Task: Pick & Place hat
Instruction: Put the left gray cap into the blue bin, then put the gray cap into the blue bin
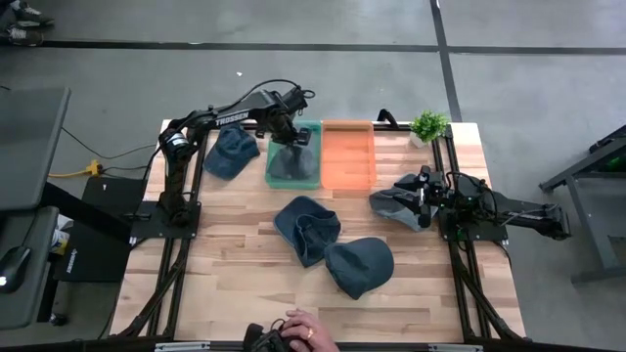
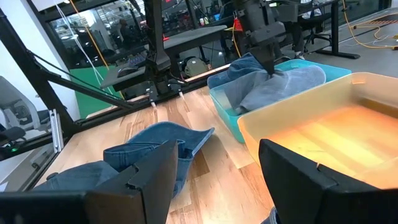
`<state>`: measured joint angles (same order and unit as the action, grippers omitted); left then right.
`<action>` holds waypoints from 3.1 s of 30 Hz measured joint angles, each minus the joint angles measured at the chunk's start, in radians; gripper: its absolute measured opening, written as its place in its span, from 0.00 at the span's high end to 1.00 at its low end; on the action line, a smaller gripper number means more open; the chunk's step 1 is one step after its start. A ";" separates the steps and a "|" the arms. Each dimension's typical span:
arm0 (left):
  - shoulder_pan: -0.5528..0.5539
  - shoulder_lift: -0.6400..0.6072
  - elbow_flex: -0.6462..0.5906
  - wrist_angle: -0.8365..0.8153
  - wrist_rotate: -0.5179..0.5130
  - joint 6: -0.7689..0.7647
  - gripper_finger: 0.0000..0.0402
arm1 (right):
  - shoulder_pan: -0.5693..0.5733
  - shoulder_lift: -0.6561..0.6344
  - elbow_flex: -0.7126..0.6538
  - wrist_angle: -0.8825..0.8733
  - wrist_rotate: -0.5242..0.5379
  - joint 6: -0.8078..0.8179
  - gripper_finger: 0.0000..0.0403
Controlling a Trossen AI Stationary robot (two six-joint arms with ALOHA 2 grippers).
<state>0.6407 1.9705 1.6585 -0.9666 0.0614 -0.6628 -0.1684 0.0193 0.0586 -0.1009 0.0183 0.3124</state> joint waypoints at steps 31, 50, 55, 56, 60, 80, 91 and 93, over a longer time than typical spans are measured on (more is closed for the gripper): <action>-0.019 0.042 0.007 0.013 0.094 0.058 0.47 | 0.000 0.000 0.000 0.000 0.000 0.000 0.45; -0.033 -0.005 0.274 -0.175 0.072 0.272 0.47 | 0.000 0.000 0.000 0.000 0.000 0.000 0.45; -0.068 -0.055 0.281 -0.166 0.081 0.305 0.47 | 0.000 0.000 0.000 0.000 0.000 0.000 0.45; -0.075 -0.066 0.281 -0.167 0.081 0.317 0.47 | 0.000 0.000 0.000 0.000 0.000 0.000 0.45; -0.111 -0.083 0.281 -0.124 0.081 0.389 0.47 | 0.000 0.000 0.000 0.000 0.000 0.000 0.45; -0.305 -0.397 -0.063 0.201 0.082 0.538 0.47 | 0.000 0.000 0.000 0.000 0.000 0.000 0.45; -0.430 -0.824 -0.726 0.815 0.144 0.563 0.47 | 0.000 0.000 0.000 0.000 0.000 0.000 0.45; -0.451 -0.873 -0.819 0.909 0.144 0.564 0.47 | 0.000 0.000 0.000 0.000 0.000 0.000 0.45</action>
<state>0.1892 1.0979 0.8399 -0.0574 0.2053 -0.0984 -0.1684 0.0193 0.0586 -0.1009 0.0185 0.3123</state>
